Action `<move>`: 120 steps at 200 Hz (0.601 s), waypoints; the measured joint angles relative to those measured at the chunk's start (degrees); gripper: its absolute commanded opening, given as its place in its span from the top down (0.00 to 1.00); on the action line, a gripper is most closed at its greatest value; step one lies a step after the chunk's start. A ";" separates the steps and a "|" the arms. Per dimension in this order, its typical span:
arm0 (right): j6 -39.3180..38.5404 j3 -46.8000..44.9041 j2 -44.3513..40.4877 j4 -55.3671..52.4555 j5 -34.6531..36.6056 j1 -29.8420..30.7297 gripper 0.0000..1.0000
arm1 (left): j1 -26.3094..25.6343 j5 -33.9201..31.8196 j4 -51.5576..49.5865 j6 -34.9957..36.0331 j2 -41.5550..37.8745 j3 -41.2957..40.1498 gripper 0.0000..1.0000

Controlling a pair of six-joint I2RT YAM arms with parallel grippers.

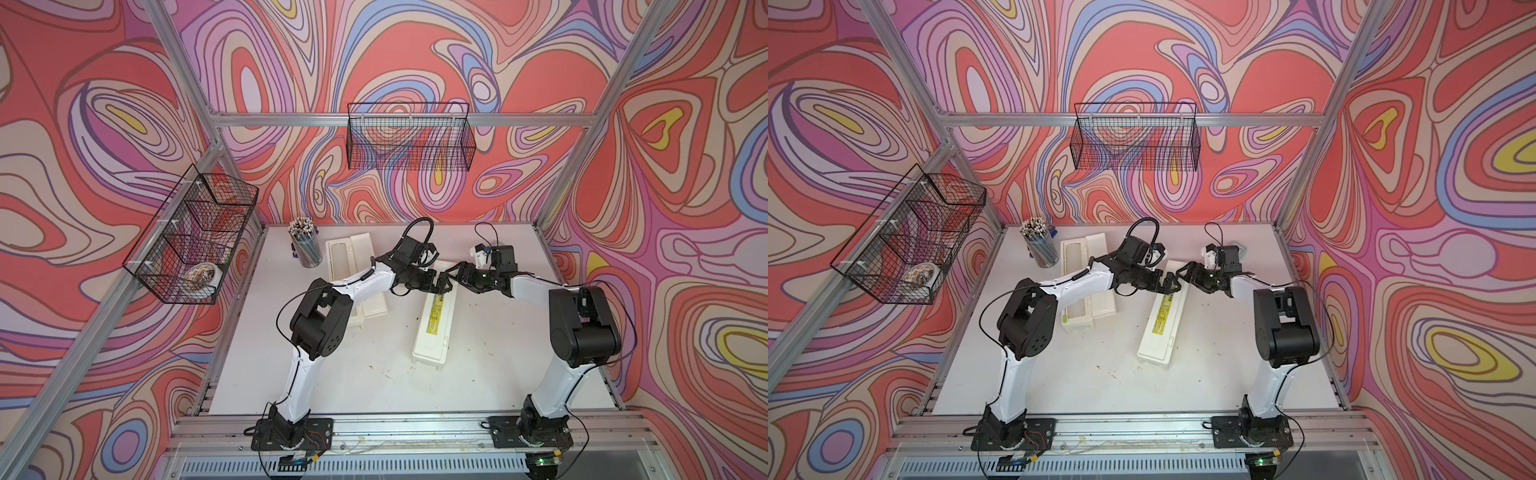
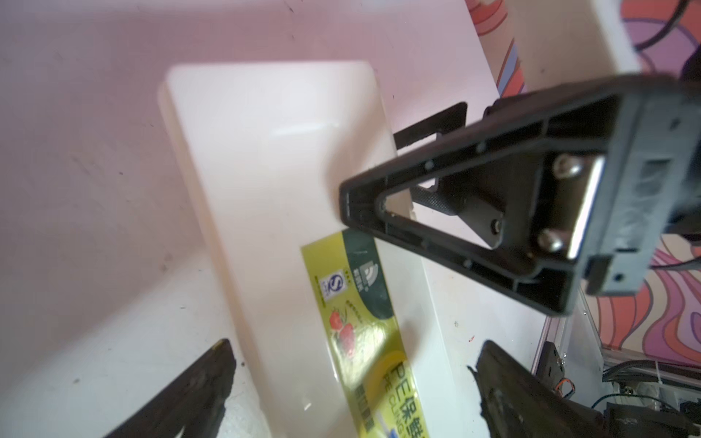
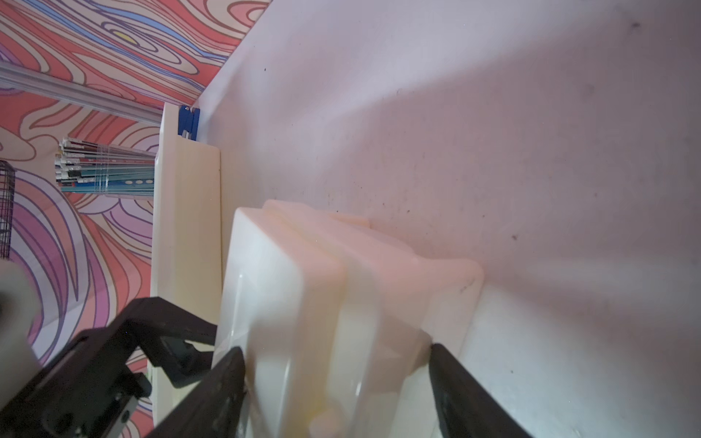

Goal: Put plastic wrap rolls into dispensers
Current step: Close the lid on the plastic wrap cutting box, then adjust the plastic wrap cutting box at the center of the board.

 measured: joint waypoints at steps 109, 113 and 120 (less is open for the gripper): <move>-5.14 13.07 9.27 -8.55 -6.25 -0.33 0.48 | 3.96 -0.52 2.43 -5.88 4.26 1.86 0.20; -5.22 13.92 9.62 -9.27 -6.38 -0.33 0.48 | 4.00 -0.55 2.47 -6.14 4.35 1.42 0.20; -5.46 15.50 10.40 -10.58 -6.64 -0.28 0.49 | 4.11 -0.17 3.21 -7.26 4.48 0.35 0.20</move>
